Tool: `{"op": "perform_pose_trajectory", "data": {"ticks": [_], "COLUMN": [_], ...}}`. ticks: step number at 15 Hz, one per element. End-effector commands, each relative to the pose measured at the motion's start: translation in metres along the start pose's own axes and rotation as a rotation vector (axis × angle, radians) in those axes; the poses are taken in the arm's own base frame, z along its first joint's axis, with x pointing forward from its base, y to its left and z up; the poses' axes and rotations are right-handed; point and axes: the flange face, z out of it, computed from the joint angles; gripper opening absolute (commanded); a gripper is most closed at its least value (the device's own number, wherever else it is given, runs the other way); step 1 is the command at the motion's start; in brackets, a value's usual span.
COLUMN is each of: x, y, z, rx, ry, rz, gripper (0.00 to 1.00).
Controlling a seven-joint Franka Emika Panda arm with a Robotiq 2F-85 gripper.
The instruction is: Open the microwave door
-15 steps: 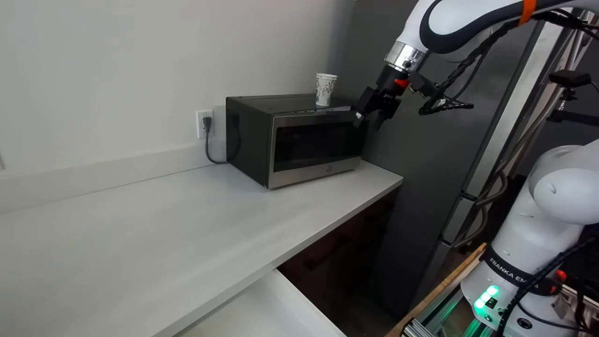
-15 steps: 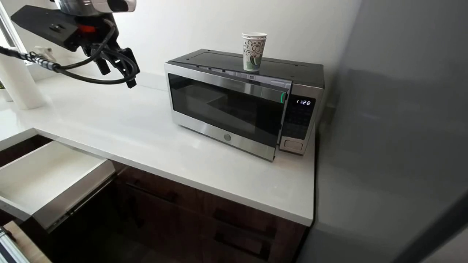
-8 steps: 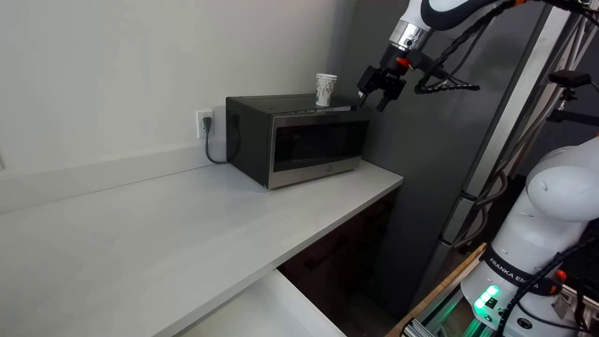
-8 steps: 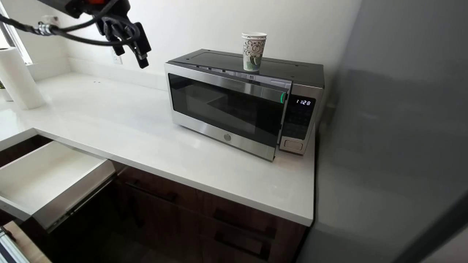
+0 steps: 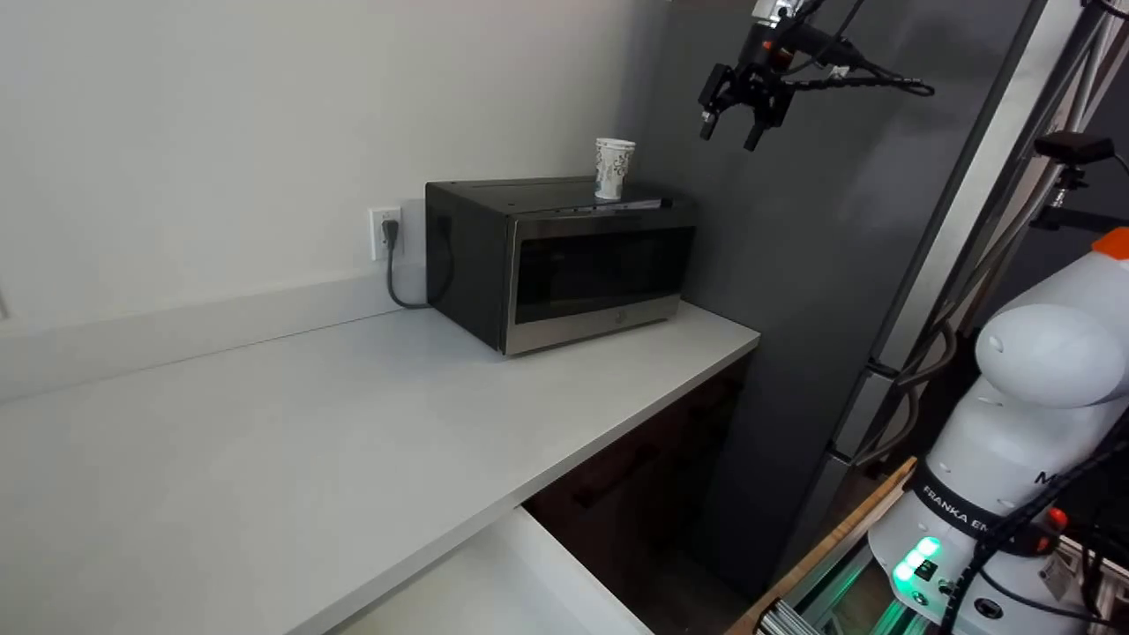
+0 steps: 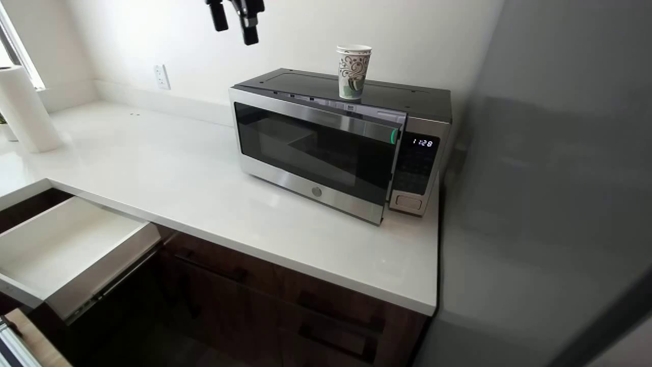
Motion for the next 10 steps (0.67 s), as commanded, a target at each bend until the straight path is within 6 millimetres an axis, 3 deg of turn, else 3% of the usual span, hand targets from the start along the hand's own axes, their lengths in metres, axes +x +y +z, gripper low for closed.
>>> {"op": "perform_pose_trajectory", "data": {"ticks": [1,5,6,7,10], "x": [0.046,0.085,0.083,0.076,0.083], "y": [0.023,0.045,0.047,0.044,0.049], "z": [-0.002,0.012,0.022,0.012,0.025], "rx": [-0.111,-0.219,-0.170,-0.183,-0.183], "ry": [-0.032,0.066,0.046,0.047,0.035], "rz": [-0.044,-0.202,-0.129,-0.148,-0.139], "gripper": [1.00,1.00,1.00,1.00,1.00]}}
